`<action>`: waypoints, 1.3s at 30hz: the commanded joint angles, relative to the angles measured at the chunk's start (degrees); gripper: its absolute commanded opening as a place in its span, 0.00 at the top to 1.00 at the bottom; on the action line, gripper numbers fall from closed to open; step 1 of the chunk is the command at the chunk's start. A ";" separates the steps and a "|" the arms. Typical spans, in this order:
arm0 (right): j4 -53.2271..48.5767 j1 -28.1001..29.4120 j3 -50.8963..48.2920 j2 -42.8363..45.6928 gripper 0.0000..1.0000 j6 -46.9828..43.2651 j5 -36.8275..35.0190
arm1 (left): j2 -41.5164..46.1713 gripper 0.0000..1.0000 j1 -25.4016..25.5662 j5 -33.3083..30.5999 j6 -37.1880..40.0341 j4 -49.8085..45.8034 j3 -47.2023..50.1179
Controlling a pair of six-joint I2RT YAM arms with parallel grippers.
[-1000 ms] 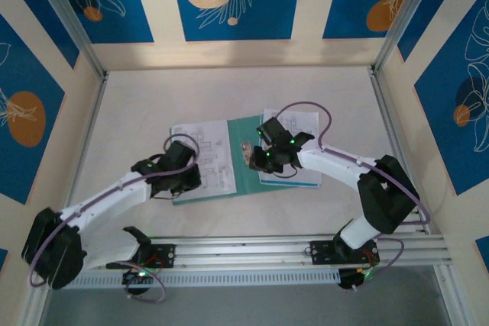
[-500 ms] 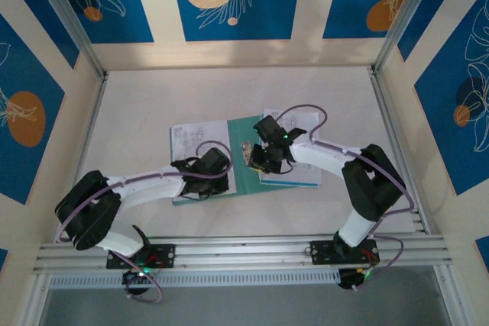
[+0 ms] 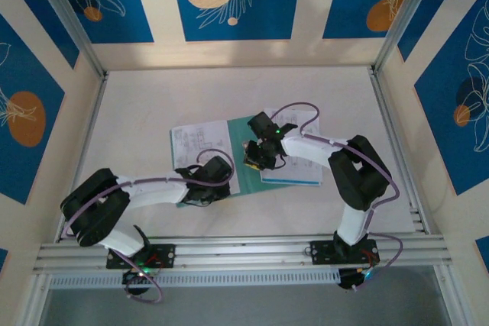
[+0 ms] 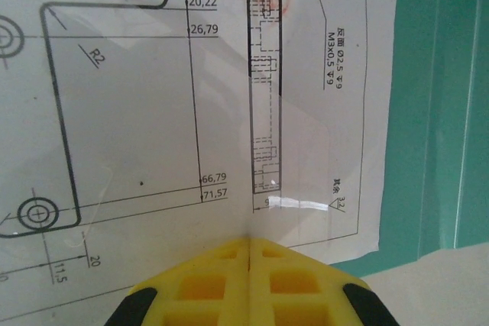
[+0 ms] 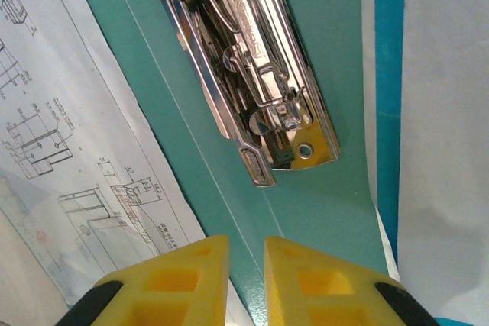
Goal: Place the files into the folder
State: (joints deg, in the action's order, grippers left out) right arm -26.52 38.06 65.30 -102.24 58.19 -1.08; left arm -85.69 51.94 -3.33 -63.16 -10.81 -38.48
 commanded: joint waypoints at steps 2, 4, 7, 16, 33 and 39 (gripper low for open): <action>3.96 -1.08 -1.06 0.51 0.78 1.53 2.47 | -1.32 1.00 1.34 -0.71 -2.15 0.18 2.04; 8.11 -1.65 -3.36 1.68 0.76 0.76 3.70 | -1.45 1.00 1.41 -0.87 -2.19 0.02 2.18; 11.01 -2.25 -5.68 3.37 0.73 -0.75 4.46 | -1.41 1.00 1.41 -1.11 -2.15 -0.14 2.43; 14.58 -4.39 -9.06 3.54 0.72 -1.89 8.26 | -0.88 1.00 1.41 -1.84 -1.73 -1.38 2.20; 9.00 -1.82 -4.92 0.84 0.76 -3.54 3.53 | -1.33 1.00 1.41 -2.17 -1.54 -2.11 1.63; -8.11 2.68 5.27 -3.21 0.82 -7.76 -10.33 | -0.98 1.00 1.41 -2.77 -1.53 -2.85 1.65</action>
State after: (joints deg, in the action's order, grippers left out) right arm -23.33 39.05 66.24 -103.48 53.54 -2.70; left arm -85.67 52.80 -4.19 -64.42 -9.19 -37.78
